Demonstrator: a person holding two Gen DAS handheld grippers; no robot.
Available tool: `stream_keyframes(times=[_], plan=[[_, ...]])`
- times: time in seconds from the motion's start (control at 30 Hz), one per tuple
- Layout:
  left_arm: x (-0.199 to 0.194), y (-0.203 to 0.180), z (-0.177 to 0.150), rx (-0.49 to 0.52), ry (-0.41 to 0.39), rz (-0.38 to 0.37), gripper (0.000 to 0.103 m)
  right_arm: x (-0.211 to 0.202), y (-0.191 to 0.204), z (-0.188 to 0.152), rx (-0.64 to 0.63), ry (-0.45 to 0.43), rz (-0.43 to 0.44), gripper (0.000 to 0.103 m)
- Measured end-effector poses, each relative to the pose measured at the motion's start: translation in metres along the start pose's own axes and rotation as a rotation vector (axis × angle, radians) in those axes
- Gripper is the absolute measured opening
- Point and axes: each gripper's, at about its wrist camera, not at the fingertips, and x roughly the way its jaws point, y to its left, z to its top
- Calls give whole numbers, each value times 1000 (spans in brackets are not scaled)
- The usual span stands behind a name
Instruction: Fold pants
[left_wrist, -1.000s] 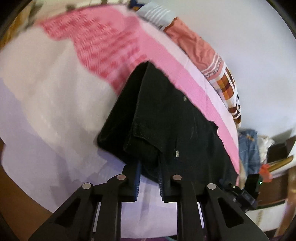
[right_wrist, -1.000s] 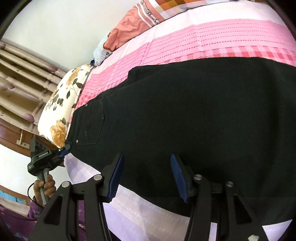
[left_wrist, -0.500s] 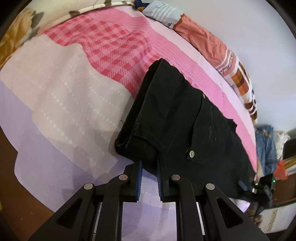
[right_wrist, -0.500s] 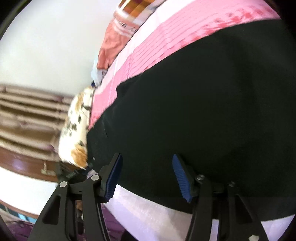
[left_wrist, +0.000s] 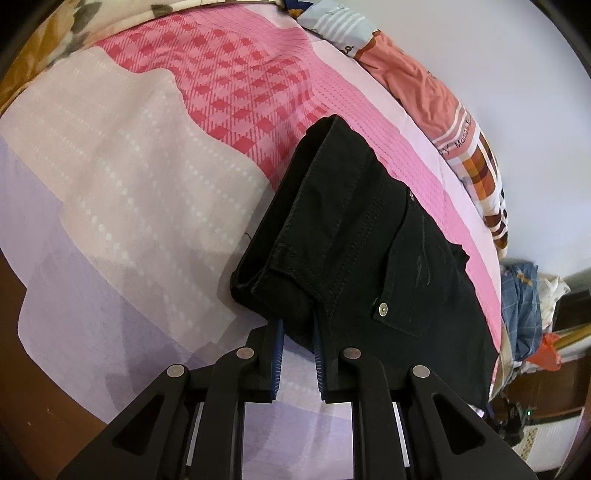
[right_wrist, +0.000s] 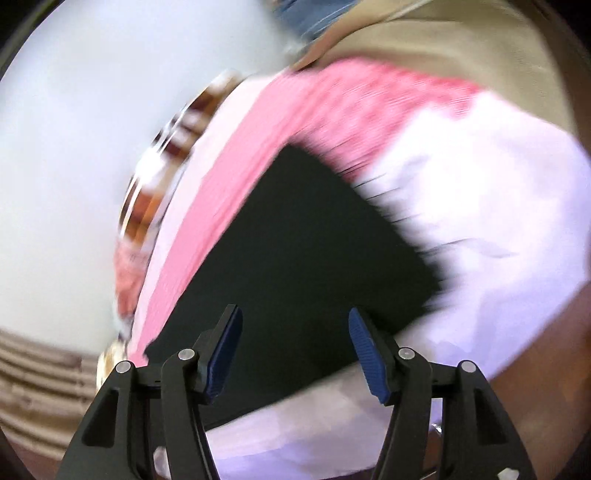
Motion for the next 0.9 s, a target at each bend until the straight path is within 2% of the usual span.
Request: stream_keyframes(times=[0.1, 0.2, 0.37, 0.43, 0.73, 0.9], plan=[[-1, 1, 0, -1, 0, -1, 16, -14, -29, -2, 84, -51, 37, 58], [0, 0, 0, -1, 2, -3, 17, -20, -49, -10, 163, -58, 127, 58], [0, 0, 0, 6, 1, 8, 18, -26, -59, -23, 248, -71, 288, 58], [0, -1, -1, 9, 1, 12, 18, -24, -59, -24, 265, -62, 327, 58], [1, -3, -2, 14, -1, 22, 19, -3, -42, -17, 209, -37, 303, 57], [2, -4, -1, 14, -2, 27, 19, -7, -29, -15, 127, -43, 259, 17]])
